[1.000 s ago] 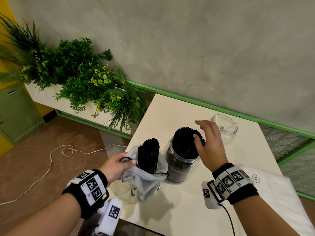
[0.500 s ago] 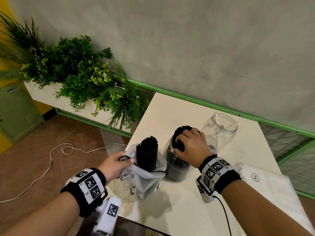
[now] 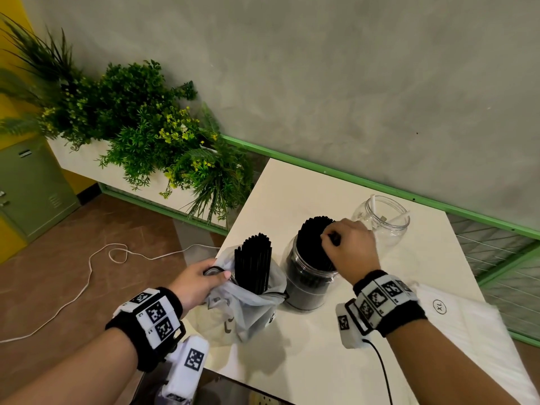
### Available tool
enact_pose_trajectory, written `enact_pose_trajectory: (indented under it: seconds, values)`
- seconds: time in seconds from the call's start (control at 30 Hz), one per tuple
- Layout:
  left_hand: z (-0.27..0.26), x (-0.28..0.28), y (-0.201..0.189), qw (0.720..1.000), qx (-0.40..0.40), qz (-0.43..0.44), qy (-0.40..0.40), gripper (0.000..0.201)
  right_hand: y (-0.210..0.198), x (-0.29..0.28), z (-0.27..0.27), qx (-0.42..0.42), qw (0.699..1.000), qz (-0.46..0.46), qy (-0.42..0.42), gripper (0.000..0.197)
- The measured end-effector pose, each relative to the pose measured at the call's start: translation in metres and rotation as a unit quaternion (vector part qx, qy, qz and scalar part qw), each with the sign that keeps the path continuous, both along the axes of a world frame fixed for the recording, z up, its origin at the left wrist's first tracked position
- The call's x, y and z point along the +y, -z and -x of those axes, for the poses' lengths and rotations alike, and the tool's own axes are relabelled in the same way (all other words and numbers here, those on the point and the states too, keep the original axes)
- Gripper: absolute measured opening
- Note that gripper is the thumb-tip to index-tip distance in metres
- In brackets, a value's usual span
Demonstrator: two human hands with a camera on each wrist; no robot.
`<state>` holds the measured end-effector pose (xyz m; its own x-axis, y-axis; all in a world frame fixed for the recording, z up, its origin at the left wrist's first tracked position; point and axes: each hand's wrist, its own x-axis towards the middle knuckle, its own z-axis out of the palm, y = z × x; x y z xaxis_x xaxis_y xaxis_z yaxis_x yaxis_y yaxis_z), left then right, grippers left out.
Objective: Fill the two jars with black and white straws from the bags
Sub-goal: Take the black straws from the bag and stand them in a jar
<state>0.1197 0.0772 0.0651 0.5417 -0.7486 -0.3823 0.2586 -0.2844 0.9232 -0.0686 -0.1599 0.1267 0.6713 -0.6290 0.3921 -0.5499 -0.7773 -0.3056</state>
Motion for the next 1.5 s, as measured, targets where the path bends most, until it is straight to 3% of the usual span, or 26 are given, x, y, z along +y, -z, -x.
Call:
enact_pose_trajectory:
  seconds: [0.1,0.2,0.3,0.4,0.5,0.63,0.73,0.83,1.03,1.13,1.27,1.37,1.5]
  values:
    - [0.000,-0.001,0.001,1.000,0.003,0.004,-0.010,0.006,-0.002,-0.011,0.013,-0.115,0.992,-0.044,0.009,0.009]
    - [0.003,-0.003,-0.001,1.000,0.002,0.006,-0.011,0.006,0.005,-0.012,0.014,-0.153,0.985,-0.079,-0.007,0.011]
    - [0.004,-0.005,-0.002,1.000,0.006,0.008,-0.013,0.007,0.019,-0.011,0.015,-0.124,0.991,-0.028,-0.030,0.009]
    - [0.004,-0.005,-0.003,1.000,0.012,0.007,-0.012,0.007,0.025,-0.005,0.023,-0.129,0.990,0.022,-0.057,0.028]
    - [0.005,-0.003,-0.004,1.000,0.017,0.011,-0.011,0.009,0.031,0.004,0.034,-0.048,0.994,0.017,-0.092,0.052]
    - [0.005,-0.003,-0.004,1.000,0.019,0.009,-0.017,0.009,0.033,0.014,0.039,-0.038,0.997,0.001,-0.072,0.055]
    - [0.006,-0.005,-0.005,1.000,0.018,0.006,-0.016,0.007,0.037,0.025,0.030,0.033,0.997,0.045,-0.062,0.067]
    - [0.008,-0.007,-0.006,1.000,0.021,0.008,-0.014,0.007,0.044,0.020,0.024,0.044,0.998,0.048,-0.006,0.071]
    - [0.007,-0.002,-0.006,1.000,0.019,0.013,-0.015,0.008,0.048,0.005,0.034,-0.143,0.986,-0.081,0.032,0.064]
    - [0.006,-0.001,-0.005,1.000,0.019,0.015,-0.014,0.008,0.052,0.006,0.036,-0.139,0.972,-0.185,0.029,0.087]
    - [0.005,-0.002,-0.003,1.000,0.016,0.006,-0.017,0.008,0.045,0.001,0.029,-0.159,0.927,-0.339,0.034,0.111]
    - [0.006,-0.004,-0.004,1.000,0.015,0.002,-0.014,0.005,0.042,-0.001,0.019,-0.176,0.910,-0.372,0.045,0.103]
    - [0.005,-0.005,-0.003,1.000,0.007,0.004,-0.013,0.003,0.048,-0.002,0.006,-0.212,0.932,-0.283,0.080,0.052]
